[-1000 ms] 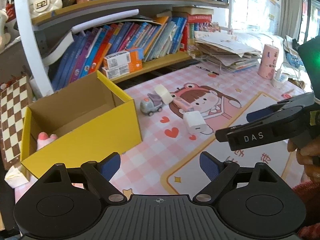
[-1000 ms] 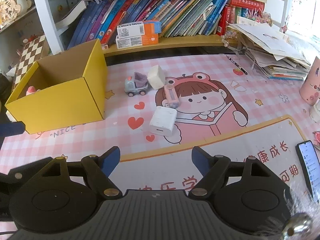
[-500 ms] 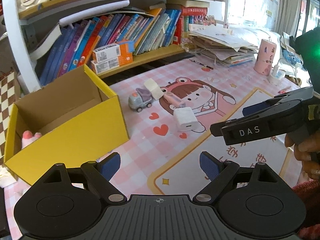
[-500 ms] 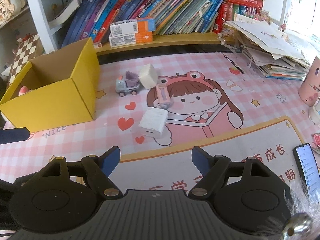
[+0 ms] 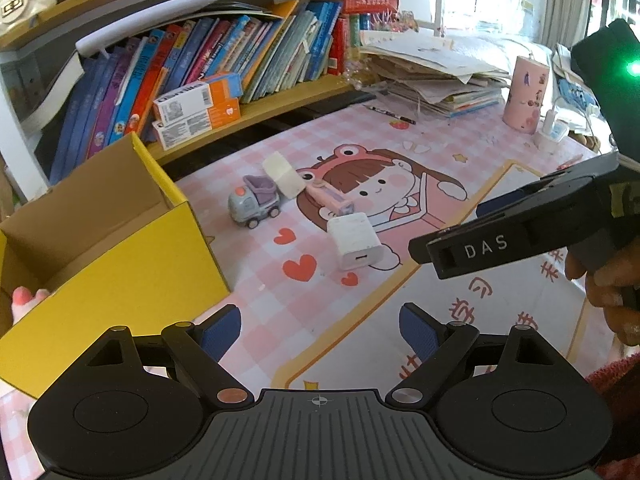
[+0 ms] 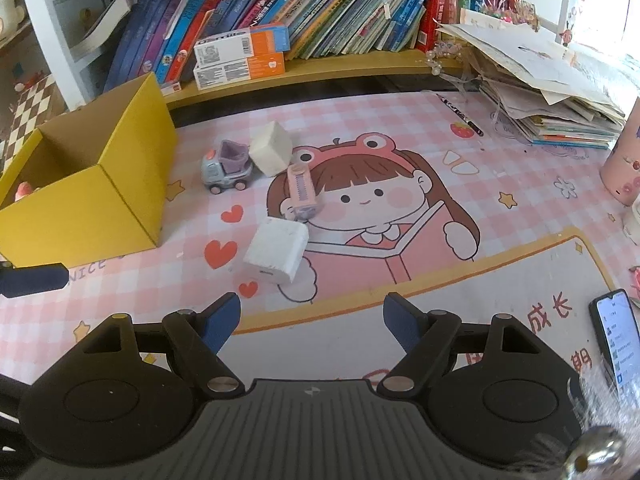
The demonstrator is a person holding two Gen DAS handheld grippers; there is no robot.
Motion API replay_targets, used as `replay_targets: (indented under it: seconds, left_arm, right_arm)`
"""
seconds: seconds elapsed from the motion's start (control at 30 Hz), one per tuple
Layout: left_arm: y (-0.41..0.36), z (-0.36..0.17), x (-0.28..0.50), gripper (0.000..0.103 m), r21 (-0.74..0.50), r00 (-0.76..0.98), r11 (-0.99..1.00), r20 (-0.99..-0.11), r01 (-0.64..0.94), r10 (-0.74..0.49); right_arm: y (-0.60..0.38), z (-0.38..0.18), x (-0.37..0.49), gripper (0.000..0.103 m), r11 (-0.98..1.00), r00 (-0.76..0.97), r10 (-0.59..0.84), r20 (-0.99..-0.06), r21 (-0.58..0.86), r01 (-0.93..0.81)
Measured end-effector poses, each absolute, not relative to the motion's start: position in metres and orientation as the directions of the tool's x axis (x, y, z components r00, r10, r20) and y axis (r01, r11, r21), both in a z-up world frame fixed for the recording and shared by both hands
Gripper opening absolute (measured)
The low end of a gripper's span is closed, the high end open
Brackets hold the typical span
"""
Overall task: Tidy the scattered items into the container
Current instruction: 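Move the left tool toward the white charger while the right tool approaches the pink oblong item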
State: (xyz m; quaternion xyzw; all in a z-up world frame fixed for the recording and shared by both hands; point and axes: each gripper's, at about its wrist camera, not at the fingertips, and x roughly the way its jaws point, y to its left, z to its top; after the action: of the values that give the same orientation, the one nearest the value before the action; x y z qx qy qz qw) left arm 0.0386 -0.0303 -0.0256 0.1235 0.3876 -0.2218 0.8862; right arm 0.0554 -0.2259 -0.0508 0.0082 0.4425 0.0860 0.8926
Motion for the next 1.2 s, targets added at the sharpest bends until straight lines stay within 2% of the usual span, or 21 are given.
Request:
replay_targets:
  seconds: [0.43, 0.93, 1.2]
  left_arm:
    - [-0.050, -0.036, 0.063, 0.088, 0.053, 0.609, 0.854, -0.724, 0.517, -0.324]
    - [-0.065, -0.053, 0.090, 0.087, 0.037, 0.593, 0.850, -0.732, 0.526, -0.335]
    - [-0.068, -0.061, 0.100, 0.072, 0.049, 0.594, 0.854, -0.740, 0.517, -0.317]
  right_arm:
    - [-0.235, -0.052, 0.087, 0.078, 0.986, 0.638, 0.150, -0.755, 0.062, -0.158]
    - [-0.244, -0.066, 0.118, 0.076, 0.986, 0.627, 0.144, -0.765, 0.061, -0.152]
    - [-0.244, -0.069, 0.133, 0.075, 0.982, 0.624, 0.171, -0.763, 0.080, -0.172]
